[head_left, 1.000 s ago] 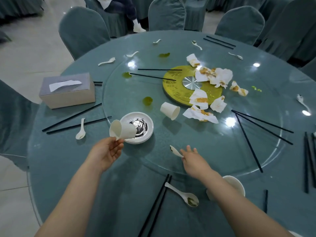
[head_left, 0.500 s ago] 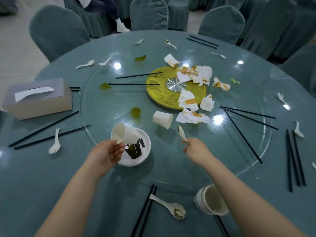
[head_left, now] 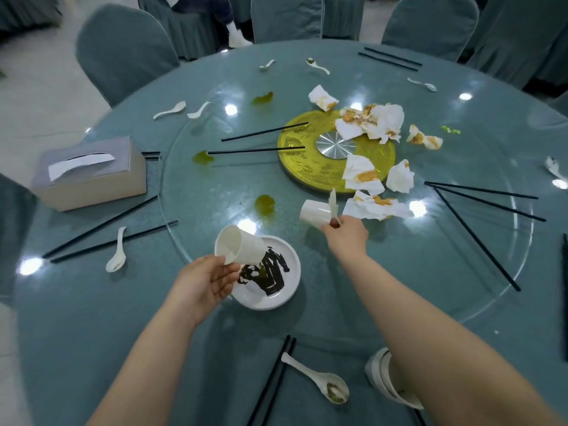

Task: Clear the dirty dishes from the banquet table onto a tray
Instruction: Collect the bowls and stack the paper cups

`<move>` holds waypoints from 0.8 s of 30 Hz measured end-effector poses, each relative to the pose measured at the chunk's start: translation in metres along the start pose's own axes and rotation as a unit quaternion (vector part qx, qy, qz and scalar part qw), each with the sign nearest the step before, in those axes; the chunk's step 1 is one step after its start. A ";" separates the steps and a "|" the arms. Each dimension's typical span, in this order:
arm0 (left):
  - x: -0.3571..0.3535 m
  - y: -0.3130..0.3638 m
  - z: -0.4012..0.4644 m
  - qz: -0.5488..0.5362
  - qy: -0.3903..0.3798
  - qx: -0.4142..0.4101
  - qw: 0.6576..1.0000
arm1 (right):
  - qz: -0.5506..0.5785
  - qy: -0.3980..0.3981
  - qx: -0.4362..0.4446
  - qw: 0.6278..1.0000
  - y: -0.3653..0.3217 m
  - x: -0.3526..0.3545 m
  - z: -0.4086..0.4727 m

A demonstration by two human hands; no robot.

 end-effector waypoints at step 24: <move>-0.055 -0.089 -0.131 0.052 -0.086 -0.009 0.995 | -0.086 -0.100 0.201 0.971 0.050 0.145 -0.234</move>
Point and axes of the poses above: each hand's wrist, its own z-axis towards the middle knuckle, its own x-axis out of the back of the hand, y = z × x, the point moved 8 cm from there along z, towards the middle knuckle, and after that the axes turned 10 degrees about x, right-handed, at the moved point
